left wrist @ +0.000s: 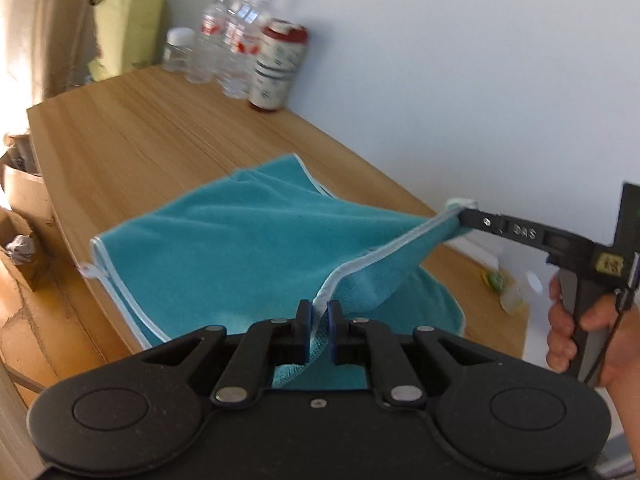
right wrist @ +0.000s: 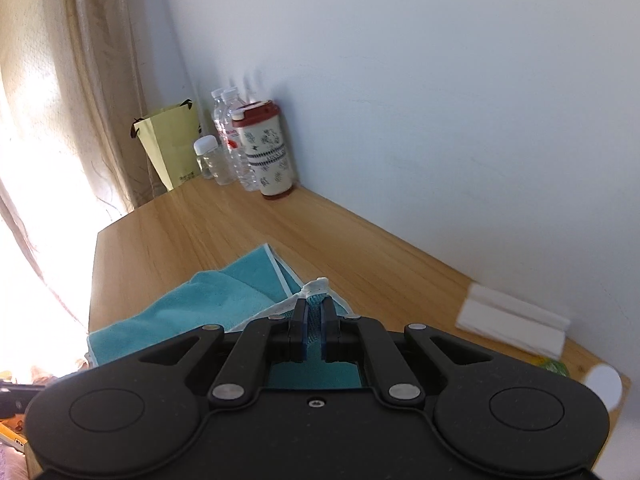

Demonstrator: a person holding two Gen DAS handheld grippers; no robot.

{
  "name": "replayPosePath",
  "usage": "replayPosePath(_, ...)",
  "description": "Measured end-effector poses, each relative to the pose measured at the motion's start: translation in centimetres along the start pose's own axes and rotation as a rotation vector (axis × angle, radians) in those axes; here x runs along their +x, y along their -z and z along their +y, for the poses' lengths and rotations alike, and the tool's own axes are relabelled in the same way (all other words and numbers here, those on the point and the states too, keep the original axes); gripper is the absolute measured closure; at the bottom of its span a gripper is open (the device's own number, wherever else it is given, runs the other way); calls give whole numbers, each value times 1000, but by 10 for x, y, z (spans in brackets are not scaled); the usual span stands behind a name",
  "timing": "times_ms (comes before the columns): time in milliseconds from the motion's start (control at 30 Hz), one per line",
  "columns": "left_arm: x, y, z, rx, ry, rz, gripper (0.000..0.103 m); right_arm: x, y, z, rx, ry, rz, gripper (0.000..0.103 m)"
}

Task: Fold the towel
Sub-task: 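Lift the held towel edge with both grippers and fold it over the towel, then lay the folded edge down and open both grippers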

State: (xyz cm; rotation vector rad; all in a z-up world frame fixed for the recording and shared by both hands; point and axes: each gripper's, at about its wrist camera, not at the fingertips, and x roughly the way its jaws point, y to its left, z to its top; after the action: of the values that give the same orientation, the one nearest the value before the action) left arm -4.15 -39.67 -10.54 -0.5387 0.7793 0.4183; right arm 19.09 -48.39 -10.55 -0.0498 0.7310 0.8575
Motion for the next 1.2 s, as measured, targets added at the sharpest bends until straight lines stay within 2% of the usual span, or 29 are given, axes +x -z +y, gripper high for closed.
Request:
replayPosePath(200, 30, 31, -21, 64, 42, 144, 96, -8, 34, -25, 27, 67, 40, 98)
replayPosePath(400, 66, 59, -34, 140, 51, 316, 95, -7, 70, -40, 56, 142, 144, 93)
replayPosePath(467, 68, 60, -33, 155, 60, 353, 91, -9, 78, -44, 60, 178, 167, 76)
replayPosePath(567, 57, 53, -24, 151, 72, 352, 86, -19, 76, -47, 86, 177, 161, 61)
replayPosePath(600, 54, 51, -21, 149, 66, 348, 86, -21, 75, -49, 99, 178, 155, 60)
replayPosePath(767, 50, 43, -7, 137, 28, 343, 86, -12, 67, -60, 160, 181, 145, 60)
replayPosePath(833, 54, 50, -12, 177, 34, 369, 80, -2, 64, -64, 170, 181, 157, 60)
replayPosePath(867, 56, 54, -14, 199, 37, 384, 71, 9, 64, -65, 165, 192, 170, 60)
replayPosePath(933, 65, 61, -17, 223, 41, 408, 70, 22, 65, -68, 166, 214, 189, 60)
replayPosePath(1000, 71, 64, -18, 225, 51, 405, 61, 32, 66, -73, 181, 225, 207, 60)
replayPosePath(1100, 77, 65, -21, 218, 48, 390, 55, 37, 70, -75, 185, 215, 222, 60)
replayPosePath(1133, 78, 66, -22, 217, 46, 383, 55, 38, 70, -75, 184, 207, 224, 63)
replayPosePath(1167, 80, 66, -23, 217, 41, 377, 57, 39, 71, -75, 184, 200, 226, 73)
replayPosePath(1200, 80, 67, -23, 218, 36, 374, 64, 40, 72, -76, 183, 192, 228, 77)
